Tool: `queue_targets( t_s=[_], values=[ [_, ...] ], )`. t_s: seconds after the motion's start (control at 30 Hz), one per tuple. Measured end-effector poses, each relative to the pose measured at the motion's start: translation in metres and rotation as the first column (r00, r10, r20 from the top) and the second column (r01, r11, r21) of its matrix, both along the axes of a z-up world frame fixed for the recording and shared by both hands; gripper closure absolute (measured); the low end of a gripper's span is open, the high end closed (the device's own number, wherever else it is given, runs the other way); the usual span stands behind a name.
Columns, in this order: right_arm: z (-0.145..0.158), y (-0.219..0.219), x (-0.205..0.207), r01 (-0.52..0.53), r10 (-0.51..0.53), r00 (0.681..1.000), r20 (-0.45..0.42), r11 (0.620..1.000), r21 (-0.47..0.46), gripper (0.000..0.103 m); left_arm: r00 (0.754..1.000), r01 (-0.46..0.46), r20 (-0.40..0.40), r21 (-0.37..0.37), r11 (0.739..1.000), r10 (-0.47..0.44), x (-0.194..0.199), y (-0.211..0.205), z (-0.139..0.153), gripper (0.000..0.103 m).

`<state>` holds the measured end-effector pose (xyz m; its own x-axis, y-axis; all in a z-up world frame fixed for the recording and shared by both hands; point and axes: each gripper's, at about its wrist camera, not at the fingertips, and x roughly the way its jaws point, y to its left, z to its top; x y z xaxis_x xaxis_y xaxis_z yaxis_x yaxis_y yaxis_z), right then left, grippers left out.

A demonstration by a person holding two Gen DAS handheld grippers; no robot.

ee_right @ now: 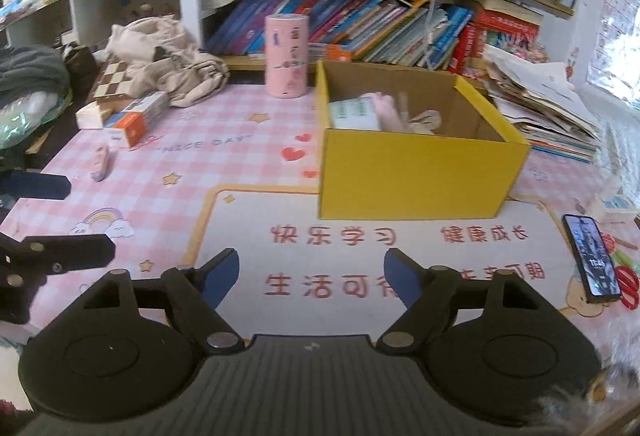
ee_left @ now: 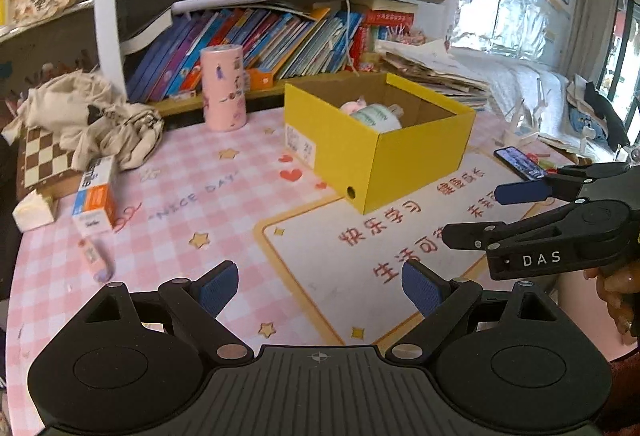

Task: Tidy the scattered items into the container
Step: 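Withdraw both tools from the box toward the eraser and toothpaste box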

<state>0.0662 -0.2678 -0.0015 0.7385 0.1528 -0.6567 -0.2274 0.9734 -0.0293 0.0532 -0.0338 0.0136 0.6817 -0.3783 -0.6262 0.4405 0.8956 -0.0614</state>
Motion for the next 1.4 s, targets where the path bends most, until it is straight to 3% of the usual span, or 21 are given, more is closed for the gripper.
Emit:
queue_targets(
  t_s=[0.23,0.8,1.4],
  values=[
    [-0.004,0.023,0.002,-0.044,0.043,0.999,-0.011,0.999,-0.023,0.004,0.997,-0.075,-0.009,0.019,0.997,0.075,-0.001,0.018,-0.005,0.012],
    [-0.005,0.076,0.014,-0.182,0.181,0.983,-0.022,0.982,-0.053,0.002,0.977,-0.21,-0.014,0.041,0.977,0.211,-0.003,0.062,-0.006,0.007],
    [-0.01,0.131,0.034,-0.33,0.328,0.944,-0.037,0.942,-0.063,0.001,0.926,-0.373,-0.049,0.035,0.927,0.374,-0.004,0.112,-0.015,0.007]
  ],
)
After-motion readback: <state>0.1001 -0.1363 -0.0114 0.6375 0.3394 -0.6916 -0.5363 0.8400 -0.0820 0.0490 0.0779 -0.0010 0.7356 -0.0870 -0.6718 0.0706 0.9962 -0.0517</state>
